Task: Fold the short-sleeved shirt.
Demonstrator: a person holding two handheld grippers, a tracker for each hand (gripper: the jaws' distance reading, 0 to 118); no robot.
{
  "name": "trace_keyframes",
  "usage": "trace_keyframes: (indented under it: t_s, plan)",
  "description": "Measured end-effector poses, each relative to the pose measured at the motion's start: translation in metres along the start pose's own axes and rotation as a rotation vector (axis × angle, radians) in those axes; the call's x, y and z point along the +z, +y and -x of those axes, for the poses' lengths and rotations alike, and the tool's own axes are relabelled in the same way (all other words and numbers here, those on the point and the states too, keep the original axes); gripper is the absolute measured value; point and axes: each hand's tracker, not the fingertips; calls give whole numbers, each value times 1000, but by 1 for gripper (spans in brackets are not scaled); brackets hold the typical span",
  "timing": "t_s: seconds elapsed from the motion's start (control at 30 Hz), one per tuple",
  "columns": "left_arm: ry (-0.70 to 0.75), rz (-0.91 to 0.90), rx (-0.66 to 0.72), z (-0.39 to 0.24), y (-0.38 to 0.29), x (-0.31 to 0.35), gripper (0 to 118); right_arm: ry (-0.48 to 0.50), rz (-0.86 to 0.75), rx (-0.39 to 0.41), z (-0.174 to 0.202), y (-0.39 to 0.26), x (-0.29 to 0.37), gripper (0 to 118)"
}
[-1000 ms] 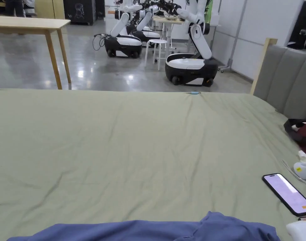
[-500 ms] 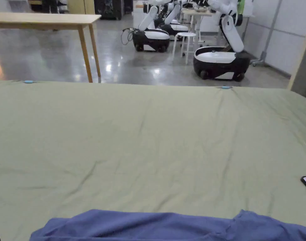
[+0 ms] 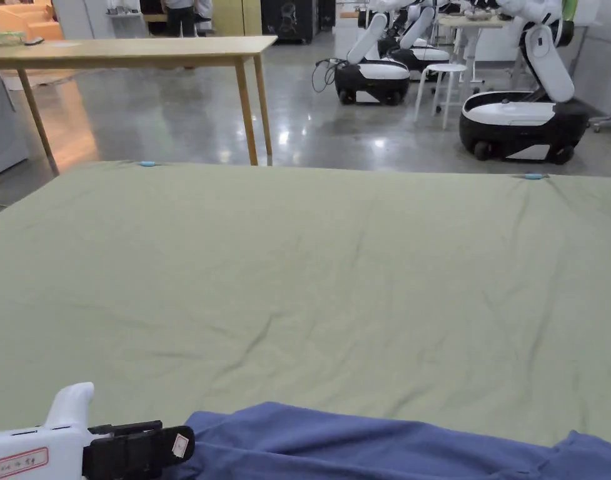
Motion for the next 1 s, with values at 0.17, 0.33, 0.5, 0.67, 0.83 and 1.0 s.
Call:
trace_keyframes:
  t_s: [0.17,0.33,0.5,0.67,0.83,1.0]
  plan:
    - [-104,51,60,13,-6,-31,106,2,13,-20,-5,-5,-2,0]
    - [-286,38,147,8,-13,-51,86,-10,36,-21,-8,-7,-4,0]
    - [-257,45,175,24,-18,-61,38,-11,42,-22,-12,-7,-5,0]
    - [-241,33,104,10,-18,-57,27,-15,55,-17,-13,-9,-8,0]
    - [-255,-2,110,20,-11,-47,23,-17,63,-18,-12,-8,-10,0]
    - [-219,-43,113,24,-2,-27,22,-25,59,-17,-12,-8,-7,0]
